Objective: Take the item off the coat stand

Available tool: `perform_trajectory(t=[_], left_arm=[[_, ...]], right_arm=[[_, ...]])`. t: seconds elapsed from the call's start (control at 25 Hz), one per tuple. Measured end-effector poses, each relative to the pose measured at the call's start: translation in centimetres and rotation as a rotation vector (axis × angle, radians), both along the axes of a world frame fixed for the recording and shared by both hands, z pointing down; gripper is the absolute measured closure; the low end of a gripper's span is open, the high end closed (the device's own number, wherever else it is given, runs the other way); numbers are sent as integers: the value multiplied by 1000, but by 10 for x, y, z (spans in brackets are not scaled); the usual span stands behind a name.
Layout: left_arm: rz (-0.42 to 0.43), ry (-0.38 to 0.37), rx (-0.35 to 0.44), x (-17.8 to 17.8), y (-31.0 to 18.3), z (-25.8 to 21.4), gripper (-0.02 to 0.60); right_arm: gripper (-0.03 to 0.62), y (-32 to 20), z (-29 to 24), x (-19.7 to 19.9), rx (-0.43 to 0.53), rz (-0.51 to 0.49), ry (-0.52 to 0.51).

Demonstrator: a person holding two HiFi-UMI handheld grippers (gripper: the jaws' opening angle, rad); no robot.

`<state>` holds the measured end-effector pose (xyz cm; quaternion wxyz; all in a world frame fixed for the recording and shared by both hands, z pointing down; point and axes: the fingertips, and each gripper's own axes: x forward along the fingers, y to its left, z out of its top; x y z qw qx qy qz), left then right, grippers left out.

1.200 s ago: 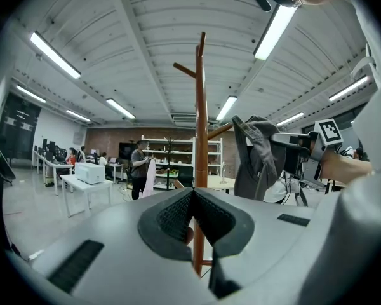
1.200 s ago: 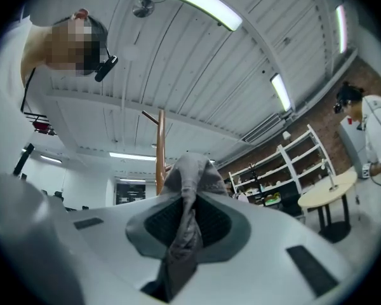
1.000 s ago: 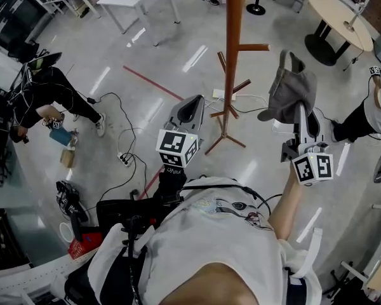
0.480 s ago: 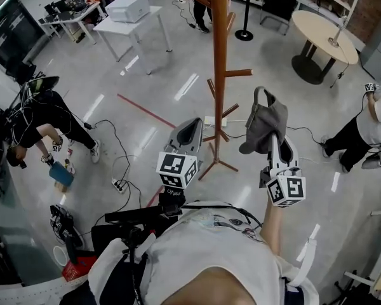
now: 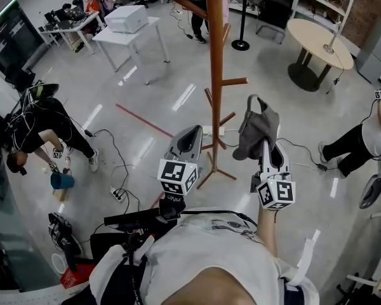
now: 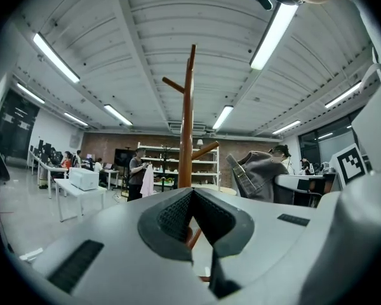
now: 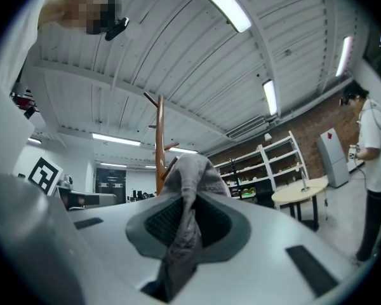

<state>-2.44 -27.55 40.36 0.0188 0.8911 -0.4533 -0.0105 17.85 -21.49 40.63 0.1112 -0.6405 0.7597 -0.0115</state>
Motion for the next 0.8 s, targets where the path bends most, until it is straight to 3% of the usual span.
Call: perform_trajectory(t=[0.8], left_arm=[[7,-14,-4,4,-2,0,580]], right_arm=[[542,-2,-4,1,-5,21,2]])
